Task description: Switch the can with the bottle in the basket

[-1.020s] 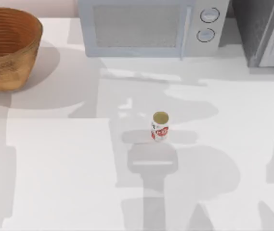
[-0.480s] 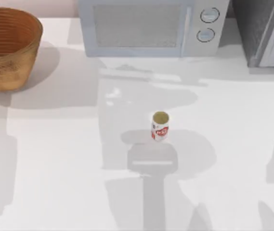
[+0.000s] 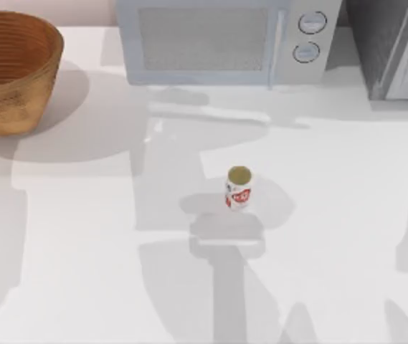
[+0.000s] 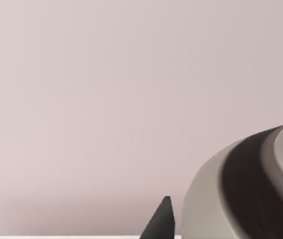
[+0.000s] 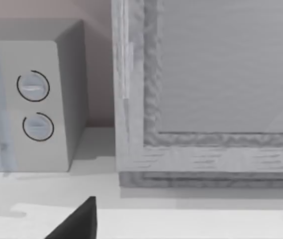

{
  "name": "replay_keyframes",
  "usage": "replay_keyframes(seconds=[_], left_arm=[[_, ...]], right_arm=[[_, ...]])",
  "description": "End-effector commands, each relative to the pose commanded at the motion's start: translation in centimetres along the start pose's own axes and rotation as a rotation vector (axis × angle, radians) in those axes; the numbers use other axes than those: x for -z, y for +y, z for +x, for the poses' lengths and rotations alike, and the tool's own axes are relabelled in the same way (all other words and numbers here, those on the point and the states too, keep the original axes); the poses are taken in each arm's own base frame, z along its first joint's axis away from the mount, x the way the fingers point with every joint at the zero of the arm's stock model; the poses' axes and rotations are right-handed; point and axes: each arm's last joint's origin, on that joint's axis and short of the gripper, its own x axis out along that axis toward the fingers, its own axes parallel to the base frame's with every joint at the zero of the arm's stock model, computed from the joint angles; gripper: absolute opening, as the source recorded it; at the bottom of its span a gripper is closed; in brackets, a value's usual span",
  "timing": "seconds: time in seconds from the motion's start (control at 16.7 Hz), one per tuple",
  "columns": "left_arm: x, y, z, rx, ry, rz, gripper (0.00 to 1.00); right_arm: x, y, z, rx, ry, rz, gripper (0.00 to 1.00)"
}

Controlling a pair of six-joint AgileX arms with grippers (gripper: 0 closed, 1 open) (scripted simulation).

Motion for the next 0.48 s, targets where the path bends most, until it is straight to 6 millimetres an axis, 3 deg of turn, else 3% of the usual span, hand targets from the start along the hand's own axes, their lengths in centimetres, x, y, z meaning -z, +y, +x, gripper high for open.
replay_keyframes(seconds=[0.48], left_arm=[[0.00, 0.00, 0.00, 0.000, 0.000, 0.000, 0.60]], right_arm=[[0.00, 0.00, 0.00, 0.000, 0.000, 0.000, 1.00]])
